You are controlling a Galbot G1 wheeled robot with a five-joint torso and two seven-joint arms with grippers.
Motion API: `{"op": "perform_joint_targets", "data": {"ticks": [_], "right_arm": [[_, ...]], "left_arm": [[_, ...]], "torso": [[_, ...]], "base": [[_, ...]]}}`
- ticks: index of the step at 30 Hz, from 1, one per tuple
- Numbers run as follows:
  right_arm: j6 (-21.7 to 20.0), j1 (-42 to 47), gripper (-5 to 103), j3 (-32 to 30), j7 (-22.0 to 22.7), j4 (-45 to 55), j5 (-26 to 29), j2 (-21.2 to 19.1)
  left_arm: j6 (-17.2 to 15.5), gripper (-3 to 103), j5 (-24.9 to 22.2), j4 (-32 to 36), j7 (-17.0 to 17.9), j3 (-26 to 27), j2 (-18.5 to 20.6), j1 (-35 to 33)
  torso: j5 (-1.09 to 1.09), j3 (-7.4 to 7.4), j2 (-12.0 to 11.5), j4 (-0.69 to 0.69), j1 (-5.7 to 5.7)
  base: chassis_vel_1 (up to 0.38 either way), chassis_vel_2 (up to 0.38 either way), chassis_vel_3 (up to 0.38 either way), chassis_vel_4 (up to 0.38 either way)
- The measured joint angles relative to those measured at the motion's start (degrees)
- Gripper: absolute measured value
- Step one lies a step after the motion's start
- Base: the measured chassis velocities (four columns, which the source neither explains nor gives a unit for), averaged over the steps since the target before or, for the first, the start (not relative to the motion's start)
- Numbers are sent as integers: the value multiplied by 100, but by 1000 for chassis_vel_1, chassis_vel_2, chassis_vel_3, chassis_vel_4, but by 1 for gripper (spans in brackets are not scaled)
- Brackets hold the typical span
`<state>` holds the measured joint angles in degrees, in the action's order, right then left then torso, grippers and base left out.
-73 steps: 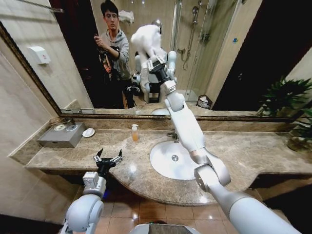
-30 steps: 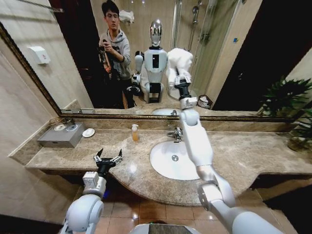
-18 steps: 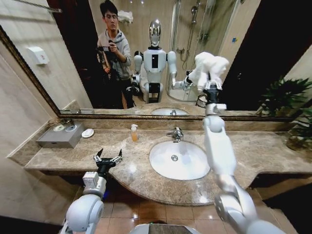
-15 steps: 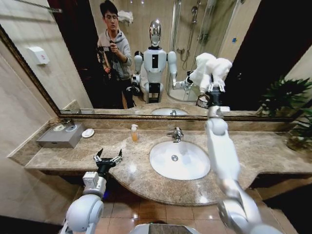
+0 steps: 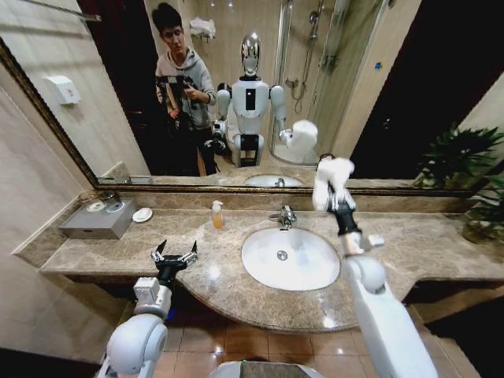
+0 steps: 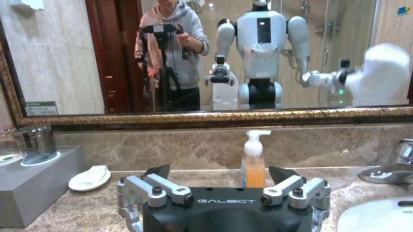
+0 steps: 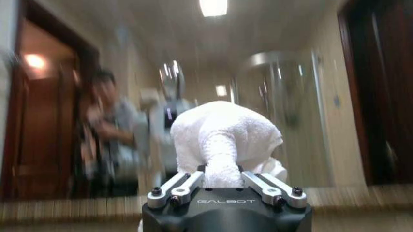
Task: Pick up the towel from the sink counter and wipe the mirror surface.
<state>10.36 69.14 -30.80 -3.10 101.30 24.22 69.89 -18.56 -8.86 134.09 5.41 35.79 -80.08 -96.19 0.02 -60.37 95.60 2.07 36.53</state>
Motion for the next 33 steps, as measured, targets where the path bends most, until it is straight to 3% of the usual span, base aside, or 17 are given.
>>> {"op": "perform_joint_targets", "data": {"ticks": [8,11,17,20,28,33], "right_arm": [[-572,881,13,203,288,-415,54,-288],[-1116,1040,13,376,375,-443,258,-521],[-1747,792,13,843,534,-533,375,-841],[-2216,379,13,1389,686,-613,585,-1179],[-2411,-229,13,1926,790,-1147,526,-1477],[-2331,-733,13,2203,746,-1639,142,-1717]], "left_arm": [[0,100,0,0,0,0,0,0],[0,100,0,0,0,0,0,0],[0,100,0,0,0,0,0,0],[0,100,0,0,0,0,0,0],[0,100,0,0,0,0,0,0],[0,100,0,0,0,0,0,0]], "torso": [[-3,1,0,-2,-1],[-3,0,0,-2,-1],[-2,0,0,0,-1],[-3,0,-1,1,-1],[-2,0,-1,-2,-1],[-4,0,-1,-1,-1]], "base": [[0,0,0,0],[0,0,0,0],[0,0,0,0],[0,0,0,0],[0,0,0,0],[0,0,0,0]]}}
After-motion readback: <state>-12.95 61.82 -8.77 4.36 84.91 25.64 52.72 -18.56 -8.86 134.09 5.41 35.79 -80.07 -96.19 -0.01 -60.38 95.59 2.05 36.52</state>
